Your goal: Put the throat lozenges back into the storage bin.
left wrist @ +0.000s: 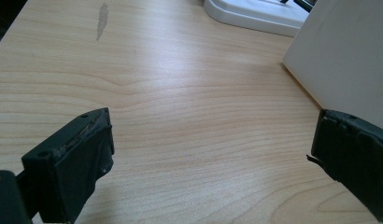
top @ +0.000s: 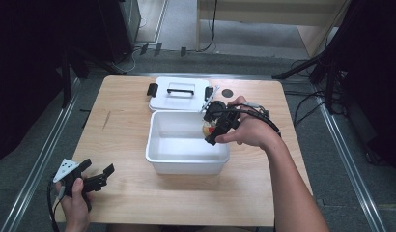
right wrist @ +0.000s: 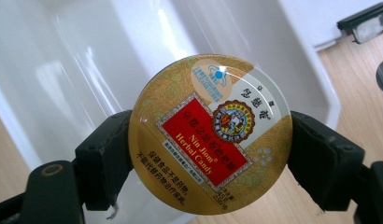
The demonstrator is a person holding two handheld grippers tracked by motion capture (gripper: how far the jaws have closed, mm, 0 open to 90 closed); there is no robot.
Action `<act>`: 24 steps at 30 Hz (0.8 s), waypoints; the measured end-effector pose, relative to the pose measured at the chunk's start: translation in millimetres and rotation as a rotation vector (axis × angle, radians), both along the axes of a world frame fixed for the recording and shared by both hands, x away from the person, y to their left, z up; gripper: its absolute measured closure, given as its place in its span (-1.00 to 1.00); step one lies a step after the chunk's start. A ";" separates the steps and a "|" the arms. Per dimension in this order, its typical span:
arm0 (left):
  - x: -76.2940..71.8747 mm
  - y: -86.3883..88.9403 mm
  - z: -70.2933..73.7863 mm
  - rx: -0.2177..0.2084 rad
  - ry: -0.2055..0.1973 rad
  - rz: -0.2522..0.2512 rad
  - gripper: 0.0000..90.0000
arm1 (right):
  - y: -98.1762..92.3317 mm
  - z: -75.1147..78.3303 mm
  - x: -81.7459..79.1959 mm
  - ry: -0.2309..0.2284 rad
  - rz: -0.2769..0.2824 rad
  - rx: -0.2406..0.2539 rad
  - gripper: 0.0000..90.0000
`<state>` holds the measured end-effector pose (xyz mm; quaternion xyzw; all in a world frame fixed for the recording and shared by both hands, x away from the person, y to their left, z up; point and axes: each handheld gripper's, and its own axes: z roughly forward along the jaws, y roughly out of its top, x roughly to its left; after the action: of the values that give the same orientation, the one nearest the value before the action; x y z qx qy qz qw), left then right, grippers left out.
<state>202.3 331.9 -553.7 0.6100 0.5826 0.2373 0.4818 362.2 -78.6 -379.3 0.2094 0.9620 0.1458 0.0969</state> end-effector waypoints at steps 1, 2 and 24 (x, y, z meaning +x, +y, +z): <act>0.0 0.0 0.0 0.001 0.000 0.000 -1.00 | 0.7 -4.8 -0.5 -0.003 0.026 -0.021 -0.53; -0.1 0.0 0.1 0.000 0.002 -0.001 -1.00 | 1.9 -11.3 -1.5 -0.020 0.074 -0.062 -0.53; -0.2 0.4 0.1 0.001 0.006 -0.001 -1.00 | 16.7 -50.4 0.4 -0.002 0.110 -0.169 -0.54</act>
<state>202.1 332.3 -553.6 0.6115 0.5834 0.2355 0.4799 362.6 -61.8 -429.7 0.1473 0.9808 0.0693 0.1070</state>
